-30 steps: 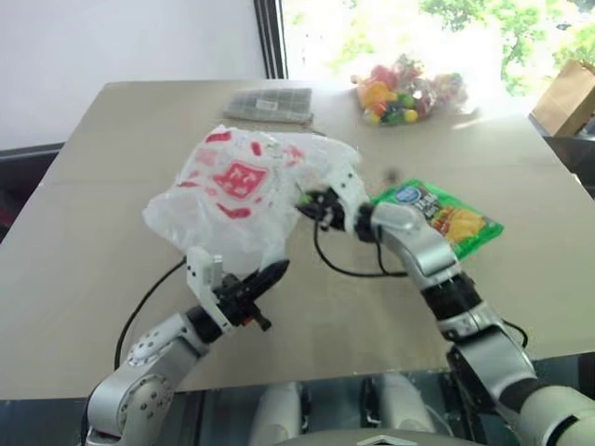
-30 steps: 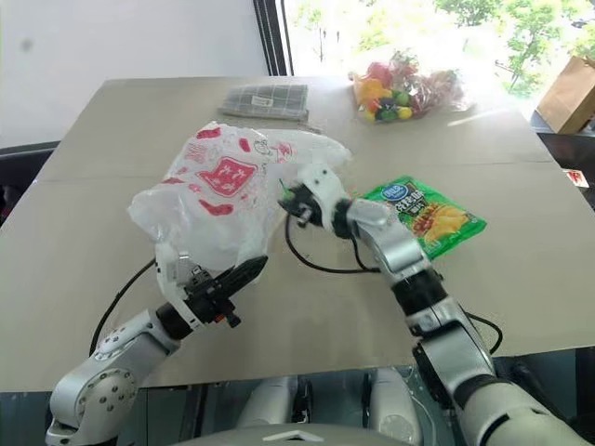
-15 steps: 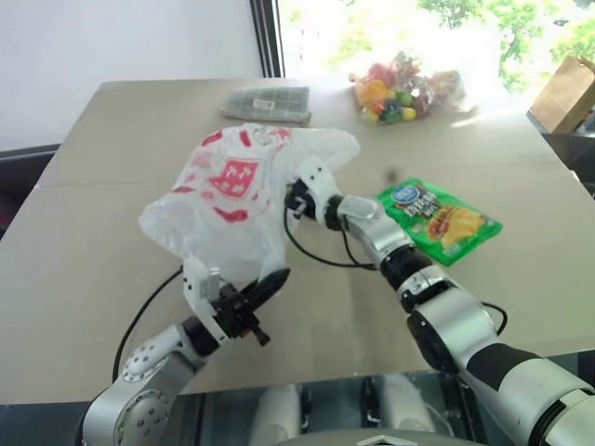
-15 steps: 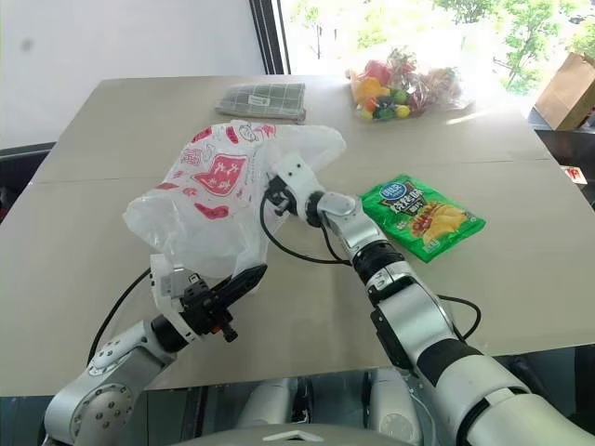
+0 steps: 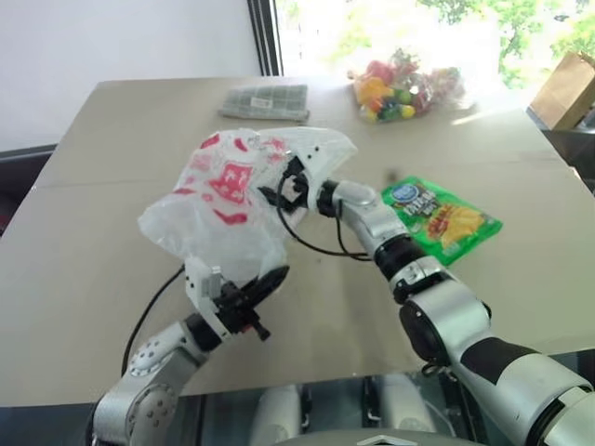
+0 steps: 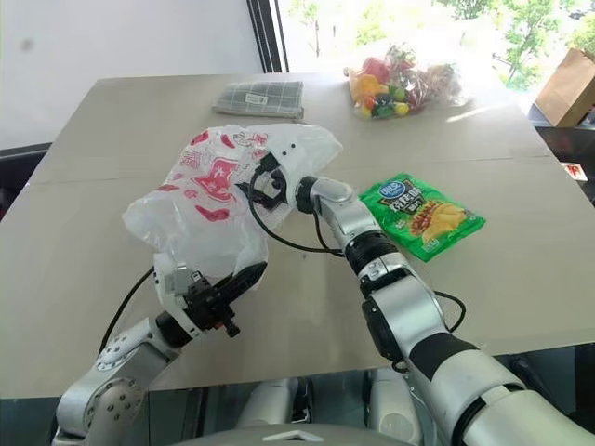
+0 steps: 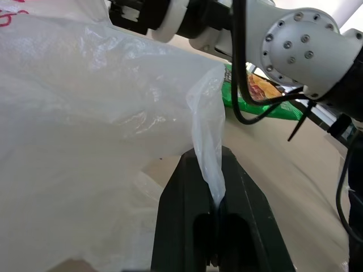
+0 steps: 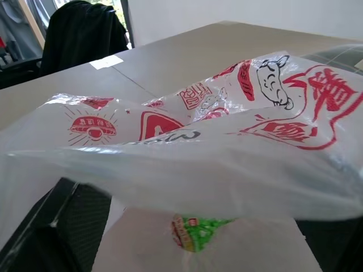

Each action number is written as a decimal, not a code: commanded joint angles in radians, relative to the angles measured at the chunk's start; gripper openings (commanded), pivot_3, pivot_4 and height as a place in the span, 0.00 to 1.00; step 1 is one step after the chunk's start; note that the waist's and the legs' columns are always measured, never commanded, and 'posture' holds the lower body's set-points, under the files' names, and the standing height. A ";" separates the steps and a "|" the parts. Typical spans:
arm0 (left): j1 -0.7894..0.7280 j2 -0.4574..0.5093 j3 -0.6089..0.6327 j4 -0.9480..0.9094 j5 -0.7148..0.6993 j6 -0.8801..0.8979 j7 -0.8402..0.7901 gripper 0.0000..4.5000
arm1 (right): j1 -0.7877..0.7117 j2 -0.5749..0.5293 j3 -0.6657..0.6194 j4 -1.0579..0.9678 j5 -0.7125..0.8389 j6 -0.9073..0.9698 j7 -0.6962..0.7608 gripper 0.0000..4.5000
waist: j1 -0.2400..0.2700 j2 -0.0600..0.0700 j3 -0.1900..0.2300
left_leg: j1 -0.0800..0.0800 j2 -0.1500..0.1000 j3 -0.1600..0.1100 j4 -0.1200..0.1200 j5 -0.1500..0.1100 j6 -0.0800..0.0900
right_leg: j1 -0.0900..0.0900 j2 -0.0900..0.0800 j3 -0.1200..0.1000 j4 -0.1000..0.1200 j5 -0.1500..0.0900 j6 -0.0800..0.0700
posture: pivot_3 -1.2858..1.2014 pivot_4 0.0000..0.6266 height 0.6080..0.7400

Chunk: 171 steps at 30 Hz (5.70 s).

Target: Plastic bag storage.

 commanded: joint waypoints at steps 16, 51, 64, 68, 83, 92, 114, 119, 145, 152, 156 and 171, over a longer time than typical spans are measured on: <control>-0.056 -0.056 -0.019 0.038 0.018 -0.034 0.015 0.00 | 0.688 -0.786 -0.147 -1.235 0.070 0.277 0.283 0.99 | 0.034 0.003 0.002 | -0.004 0.000 -0.002 0.001 0.000 0.000 | -0.002 0.001 -0.002 -0.001 0.000 0.000 | 0.52 0.24 1.00; -0.141 -0.059 -0.064 0.076 0.030 -0.007 0.010 0.00 | 0.715 -0.918 -0.090 -0.439 -0.548 -0.723 -0.263 0.88 | 0.030 0.002 0.002 | 0.009 0.001 0.004 0.002 0.001 -0.001 | 0.007 0.003 0.006 0.000 0.000 0.001 | 0.52 0.24 1.00; -0.141 -0.093 -0.034 0.077 0.034 -0.044 0.057 0.00 | 0.620 -0.770 -0.072 -0.543 -0.242 -0.642 -0.133 0.01 | 0.025 0.002 0.002 | 0.009 0.001 0.004 0.002 0.001 -0.001 | 0.007 0.003 0.007 0.000 0.000 0.001 | 0.52 0.24 1.00; -0.147 -0.102 -0.036 0.074 0.026 -0.047 0.055 0.00 | 0.565 -0.720 -0.028 -0.582 -0.262 -0.611 -0.112 0.01 | 0.028 0.002 0.002 | 0.009 0.001 0.003 0.002 0.001 -0.001 | 0.007 0.003 0.007 0.000 0.000 0.000 | 0.52 0.24 1.00; -0.160 -0.226 0.053 -0.039 -0.117 -0.103 0.158 0.00 | 0.478 -0.714 0.092 -0.431 -0.335 -0.786 -0.062 0.01 | 0.027 0.002 0.002 | 0.007 0.000 0.001 0.002 0.001 -0.001 | 0.007 0.002 0.005 -0.001 0.000 0.000 | 0.52 0.24 1.00; -0.128 -0.239 0.036 -0.060 -0.117 -0.127 0.156 0.00 | 0.528 -0.696 0.105 -0.501 -0.245 -0.796 0.014 0.01 | 0.029 0.002 0.002 | 0.008 0.001 0.001 0.002 0.001 -0.001 | 0.007 0.002 0.005 -0.001 0.000 0.000 | 0.52 0.24 1.00; -0.044 -0.172 -0.033 -0.061 -0.091 -0.136 0.057 0.00 | 0.228 -0.473 0.129 -0.225 -0.436 -0.819 -0.248 0.01 | 0.024 0.002 0.002 | 0.007 0.000 0.002 0.003 0.001 -0.001 | 0.007 0.002 0.004 0.000 0.000 0.000 | 0.52 0.24 1.00; -0.056 -0.167 -0.042 -0.059 -0.079 -0.137 0.053 0.00 | 0.168 -0.426 0.163 -0.156 -0.467 -0.844 -0.301 0.01 | 0.022 0.002 0.002 | 0.007 0.001 0.002 0.002 0.001 -0.001 | 0.006 0.003 0.004 0.000 0.000 0.000 | 0.52 0.24 1.00; -0.361 -0.063 -0.163 0.122 -0.057 -0.041 -0.201 0.00 | 0.121 -0.308 0.208 -0.043 -0.391 -0.844 -0.171 0.01 | 0.012 0.003 0.003 | 0.007 0.001 0.002 0.001 0.001 -0.001 | 0.006 0.003 0.003 0.000 0.000 0.000 | 0.52 0.24 1.00; -0.264 -0.048 -0.148 0.077 -0.080 -0.017 -0.220 0.00 | 0.066 -0.269 0.211 -0.079 -0.346 -0.886 -0.107 0.30 | -0.003 0.004 0.003 | 0.007 0.001 0.002 0.001 0.001 -0.001 | 0.006 0.003 0.003 -0.001 0.000 0.000 | 0.52 0.24 1.00; -0.214 -0.060 -0.143 0.050 -0.070 -0.029 -0.195 0.00 | 0.053 -0.261 0.175 -0.054 -0.322 -0.783 -0.118 0.65 | -0.001 0.005 0.004 | 0.007 0.002 0.002 0.001 0.001 -0.001 | 0.005 0.003 0.004 0.000 0.000 0.000 | 0.52 0.24 1.00; -0.058 -0.105 -0.102 -0.046 -0.060 -0.079 -0.081 0.00 | -0.003 -0.439 0.065 0.196 -0.193 -0.627 0.115 0.99 | -0.002 0.005 0.004 | 0.006 0.001 0.000 0.001 0.001 -0.001 | 0.006 0.001 0.006 -0.001 0.000 0.000 | 0.52 0.24 1.00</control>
